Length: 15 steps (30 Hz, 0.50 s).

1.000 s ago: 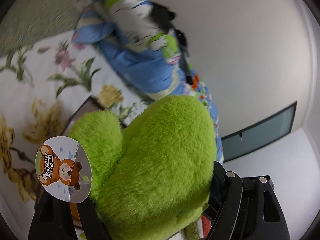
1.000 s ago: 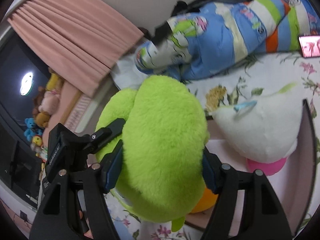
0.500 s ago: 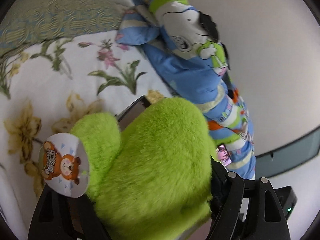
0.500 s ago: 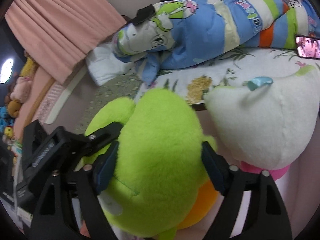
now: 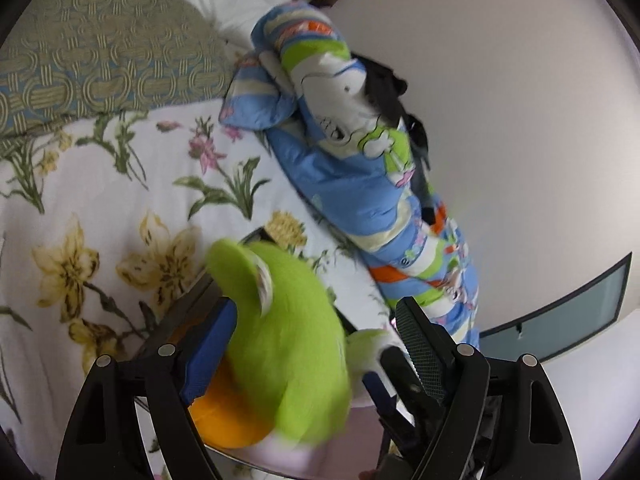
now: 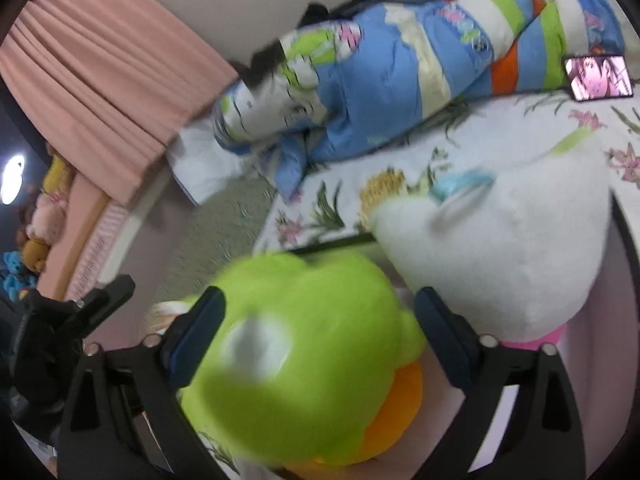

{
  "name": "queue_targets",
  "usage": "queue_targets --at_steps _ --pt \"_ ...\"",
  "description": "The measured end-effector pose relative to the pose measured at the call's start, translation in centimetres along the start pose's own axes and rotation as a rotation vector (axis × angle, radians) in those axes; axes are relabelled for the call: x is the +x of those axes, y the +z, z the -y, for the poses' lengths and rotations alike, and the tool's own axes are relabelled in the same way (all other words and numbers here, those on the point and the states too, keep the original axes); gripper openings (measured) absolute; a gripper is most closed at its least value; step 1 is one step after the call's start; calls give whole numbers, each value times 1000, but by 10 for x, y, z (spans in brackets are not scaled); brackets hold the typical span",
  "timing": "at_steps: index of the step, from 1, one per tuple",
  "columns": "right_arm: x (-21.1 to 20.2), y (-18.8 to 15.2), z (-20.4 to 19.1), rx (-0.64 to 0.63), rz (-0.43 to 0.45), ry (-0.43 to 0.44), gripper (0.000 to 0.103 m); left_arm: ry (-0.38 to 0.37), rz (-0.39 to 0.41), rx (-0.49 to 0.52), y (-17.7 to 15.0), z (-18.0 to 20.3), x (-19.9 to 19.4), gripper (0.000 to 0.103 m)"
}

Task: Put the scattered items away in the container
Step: 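Lower the green plush into the box and open both tools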

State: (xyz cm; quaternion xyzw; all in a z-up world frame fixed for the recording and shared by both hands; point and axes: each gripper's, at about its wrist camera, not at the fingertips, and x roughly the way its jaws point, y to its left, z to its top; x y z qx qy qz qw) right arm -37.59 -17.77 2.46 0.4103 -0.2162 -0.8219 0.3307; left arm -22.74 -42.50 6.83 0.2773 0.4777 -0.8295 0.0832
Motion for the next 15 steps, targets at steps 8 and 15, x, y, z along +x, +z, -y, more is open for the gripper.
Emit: queue_targets --at_steps 8,15 --pt "-17 -5 -10 -28 10 20 101 -17 -36 35 -6 13 8 89" --pt "-39 -15 11 28 8 32 101 -49 -85 71 -20 31 11 89"
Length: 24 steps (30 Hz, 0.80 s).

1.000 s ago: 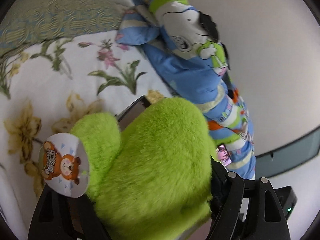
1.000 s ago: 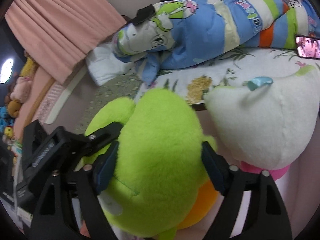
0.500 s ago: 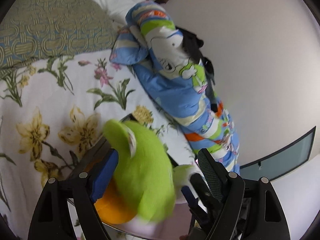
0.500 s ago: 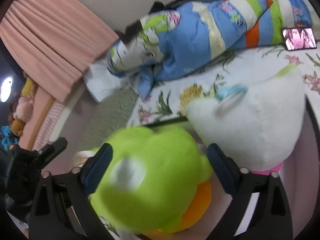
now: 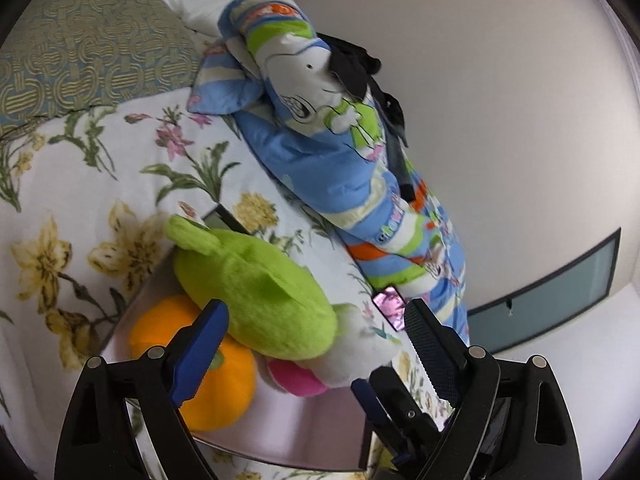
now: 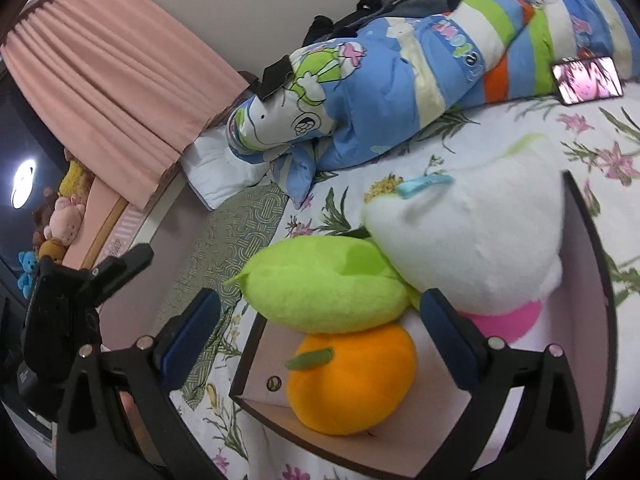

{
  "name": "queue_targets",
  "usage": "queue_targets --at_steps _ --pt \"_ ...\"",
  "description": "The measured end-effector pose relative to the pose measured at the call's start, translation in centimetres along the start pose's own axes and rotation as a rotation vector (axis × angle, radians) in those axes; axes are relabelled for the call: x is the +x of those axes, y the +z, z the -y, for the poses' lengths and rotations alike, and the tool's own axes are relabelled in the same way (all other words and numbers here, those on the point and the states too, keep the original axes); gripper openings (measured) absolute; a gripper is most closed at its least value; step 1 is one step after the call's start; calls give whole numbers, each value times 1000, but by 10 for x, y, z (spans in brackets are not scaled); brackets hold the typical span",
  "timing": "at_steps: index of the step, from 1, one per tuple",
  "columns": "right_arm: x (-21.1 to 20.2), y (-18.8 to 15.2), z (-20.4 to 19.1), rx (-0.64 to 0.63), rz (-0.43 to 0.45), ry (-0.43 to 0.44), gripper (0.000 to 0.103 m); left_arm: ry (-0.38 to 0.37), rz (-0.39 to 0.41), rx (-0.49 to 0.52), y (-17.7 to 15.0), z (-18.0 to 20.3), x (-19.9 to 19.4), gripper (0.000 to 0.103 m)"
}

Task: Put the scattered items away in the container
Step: 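Lower the green plush into the box and open both tools, then move both tools to the grey-and-white penguin plush beside the watermelon plush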

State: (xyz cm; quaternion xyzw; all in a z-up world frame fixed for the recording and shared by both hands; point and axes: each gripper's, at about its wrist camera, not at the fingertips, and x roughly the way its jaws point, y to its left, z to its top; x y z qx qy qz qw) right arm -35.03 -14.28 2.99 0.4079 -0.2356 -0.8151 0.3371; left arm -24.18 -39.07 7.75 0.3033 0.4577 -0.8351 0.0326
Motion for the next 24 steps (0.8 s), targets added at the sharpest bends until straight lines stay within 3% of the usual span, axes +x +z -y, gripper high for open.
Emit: queue_targets --at_steps 10,13,17,24 --pt "-85 -20 36 95 60 -25 103 -16 -82 148 -33 49 18 90" --pt "-119 -29 56 116 86 -64 103 -40 -144 217 -52 76 30 90" --pt "-162 -46 91 155 91 -135 103 -69 -283 346 -85 115 50 90" --pt "-235 -95 147 181 106 -289 103 -57 -415 514 -156 171 70 90"
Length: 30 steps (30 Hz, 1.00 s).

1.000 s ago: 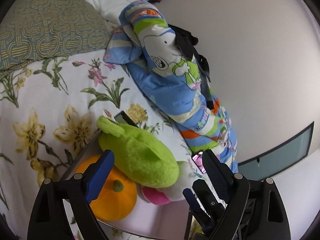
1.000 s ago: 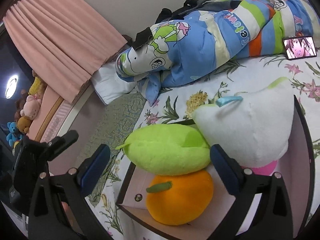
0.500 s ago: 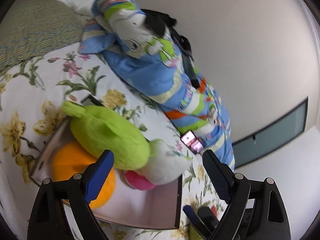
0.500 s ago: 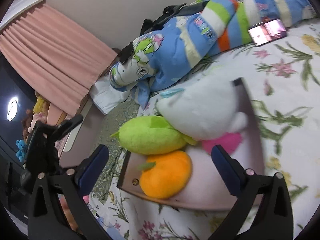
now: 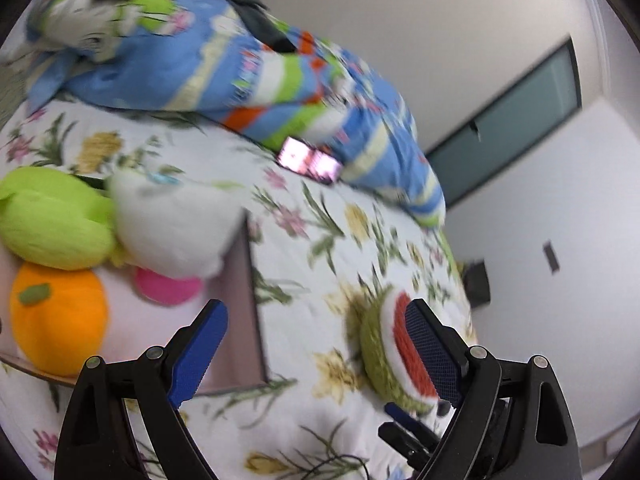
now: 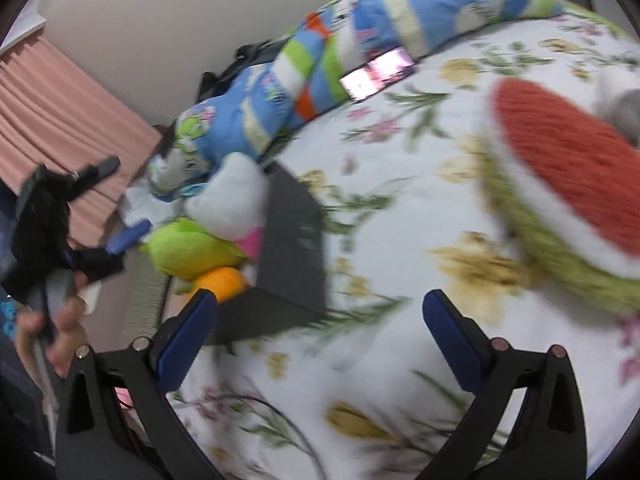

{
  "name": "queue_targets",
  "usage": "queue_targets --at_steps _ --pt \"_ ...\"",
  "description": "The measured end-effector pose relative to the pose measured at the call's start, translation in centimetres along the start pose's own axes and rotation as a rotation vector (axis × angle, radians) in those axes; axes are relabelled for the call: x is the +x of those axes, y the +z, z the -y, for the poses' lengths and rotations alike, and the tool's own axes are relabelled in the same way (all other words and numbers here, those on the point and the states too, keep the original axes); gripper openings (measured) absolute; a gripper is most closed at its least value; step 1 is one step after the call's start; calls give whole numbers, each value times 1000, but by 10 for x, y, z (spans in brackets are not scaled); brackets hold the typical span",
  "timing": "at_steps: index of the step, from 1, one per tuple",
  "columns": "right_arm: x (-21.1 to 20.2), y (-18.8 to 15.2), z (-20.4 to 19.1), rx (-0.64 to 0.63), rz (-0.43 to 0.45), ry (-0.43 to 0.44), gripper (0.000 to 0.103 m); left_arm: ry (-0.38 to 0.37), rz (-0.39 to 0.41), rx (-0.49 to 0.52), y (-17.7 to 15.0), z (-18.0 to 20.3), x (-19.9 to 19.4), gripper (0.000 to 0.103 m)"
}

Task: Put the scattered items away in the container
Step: 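Move both tools to the grey-and-white penguin plush beside the watermelon plush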

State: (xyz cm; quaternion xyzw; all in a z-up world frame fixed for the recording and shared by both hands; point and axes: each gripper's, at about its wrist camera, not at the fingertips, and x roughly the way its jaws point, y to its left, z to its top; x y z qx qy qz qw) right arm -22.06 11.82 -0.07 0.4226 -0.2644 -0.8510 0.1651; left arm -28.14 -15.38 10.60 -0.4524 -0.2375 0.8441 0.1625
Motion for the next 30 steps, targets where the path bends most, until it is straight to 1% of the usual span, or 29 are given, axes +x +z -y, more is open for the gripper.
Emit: queue_targets --at_steps 3,6,8,12,15,17,19,21,24,27,30 --pt "-26 -5 28 -15 25 -54 103 0 -32 59 -12 29 13 90" --pt "-55 -2 60 0 56 -93 103 -22 -82 87 -26 53 31 90" --pt "-73 4 83 37 80 -112 103 -19 -113 102 -35 69 44 90" --pt "-118 16 133 135 149 -150 103 28 -152 156 -48 107 64 90" --pt "-145 25 163 160 190 -200 103 -3 -189 188 -55 145 82 90" --pt "-160 29 188 190 222 -213 103 -11 -239 204 -62 172 102 90" --pt "-170 29 214 228 247 -227 103 17 -293 223 -71 198 127 90" --pt "-174 26 238 260 254 -222 103 20 -338 241 -82 224 153 90" --pt "-173 18 266 304 274 -148 103 37 -401 261 -98 260 195 90" --pt "-163 17 284 320 271 -78 103 93 -443 289 -110 287 234 90" --pt "-152 22 292 308 258 -37 103 148 -475 307 -119 302 269 90"
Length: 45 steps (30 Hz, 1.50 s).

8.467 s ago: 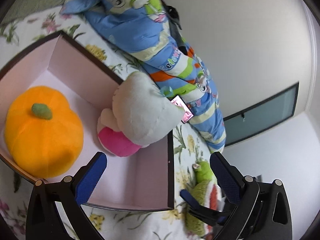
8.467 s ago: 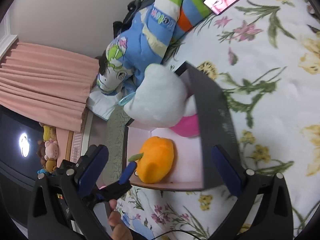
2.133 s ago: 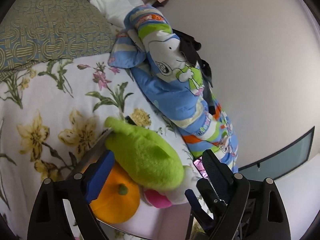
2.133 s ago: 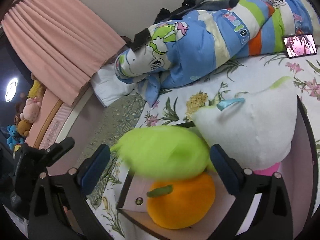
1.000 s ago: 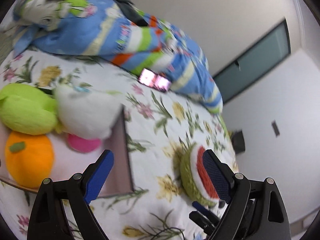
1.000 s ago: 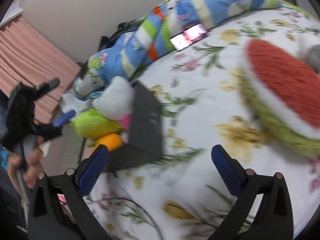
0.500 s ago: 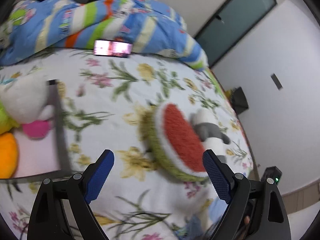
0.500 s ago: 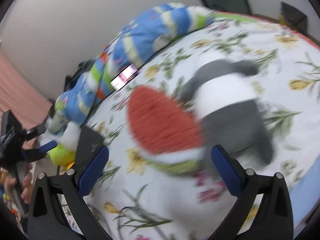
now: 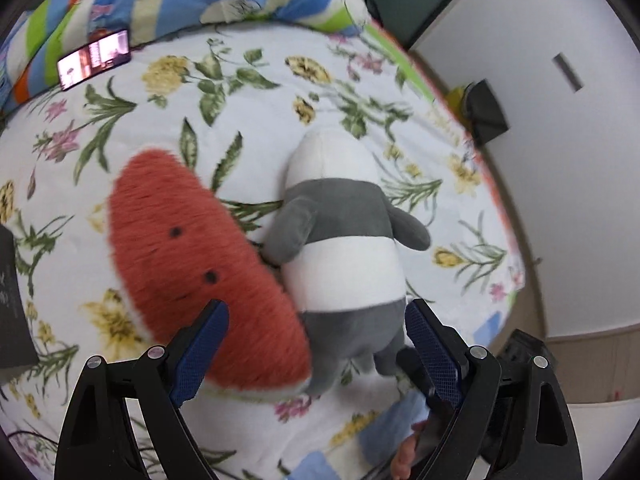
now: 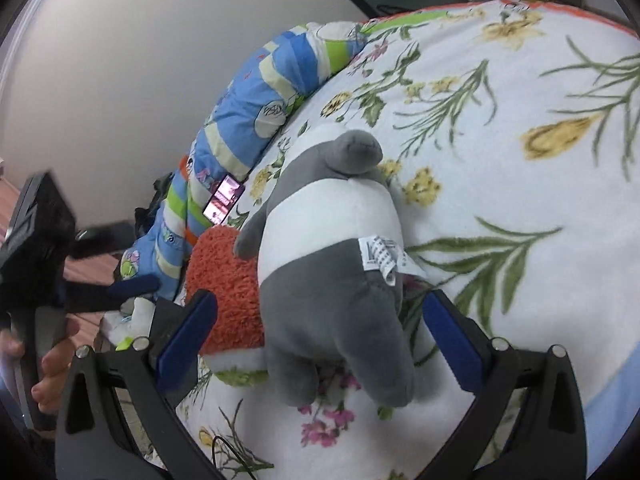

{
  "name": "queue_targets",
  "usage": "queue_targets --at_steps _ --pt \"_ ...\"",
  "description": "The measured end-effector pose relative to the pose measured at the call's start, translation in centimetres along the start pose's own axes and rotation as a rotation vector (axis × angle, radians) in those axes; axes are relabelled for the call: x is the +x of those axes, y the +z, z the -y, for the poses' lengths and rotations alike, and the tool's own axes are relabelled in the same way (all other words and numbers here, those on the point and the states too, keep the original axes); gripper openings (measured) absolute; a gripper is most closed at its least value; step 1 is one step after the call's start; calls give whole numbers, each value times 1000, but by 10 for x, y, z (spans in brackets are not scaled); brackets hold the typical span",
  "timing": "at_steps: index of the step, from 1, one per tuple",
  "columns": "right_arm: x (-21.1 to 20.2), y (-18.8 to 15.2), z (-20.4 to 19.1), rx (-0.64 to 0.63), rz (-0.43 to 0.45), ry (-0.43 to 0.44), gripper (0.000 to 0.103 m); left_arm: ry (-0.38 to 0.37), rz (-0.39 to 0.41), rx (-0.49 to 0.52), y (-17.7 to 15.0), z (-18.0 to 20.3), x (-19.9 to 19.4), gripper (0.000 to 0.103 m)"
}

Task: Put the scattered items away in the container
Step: 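Move both tools to the grey-and-white penguin plush beside the watermelon plush, then close both tools on the penguin plush and lift it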

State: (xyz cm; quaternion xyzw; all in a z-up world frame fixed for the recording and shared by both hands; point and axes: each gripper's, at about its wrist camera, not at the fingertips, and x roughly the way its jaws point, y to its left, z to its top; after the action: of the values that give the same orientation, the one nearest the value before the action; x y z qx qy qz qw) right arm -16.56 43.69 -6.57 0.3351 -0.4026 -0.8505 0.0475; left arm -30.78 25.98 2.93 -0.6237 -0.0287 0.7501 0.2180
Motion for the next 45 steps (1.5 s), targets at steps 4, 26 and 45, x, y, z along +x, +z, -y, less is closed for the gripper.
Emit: queue_targets --at_steps 4,26,45 --pt "12 2 10 2 -23 27 103 26 -52 -28 9 6 35 90" --pt "62 14 36 23 -110 162 103 172 -129 11 33 41 125 102" --pt "82 26 41 39 -64 133 103 271 -165 98 49 47 155 103"
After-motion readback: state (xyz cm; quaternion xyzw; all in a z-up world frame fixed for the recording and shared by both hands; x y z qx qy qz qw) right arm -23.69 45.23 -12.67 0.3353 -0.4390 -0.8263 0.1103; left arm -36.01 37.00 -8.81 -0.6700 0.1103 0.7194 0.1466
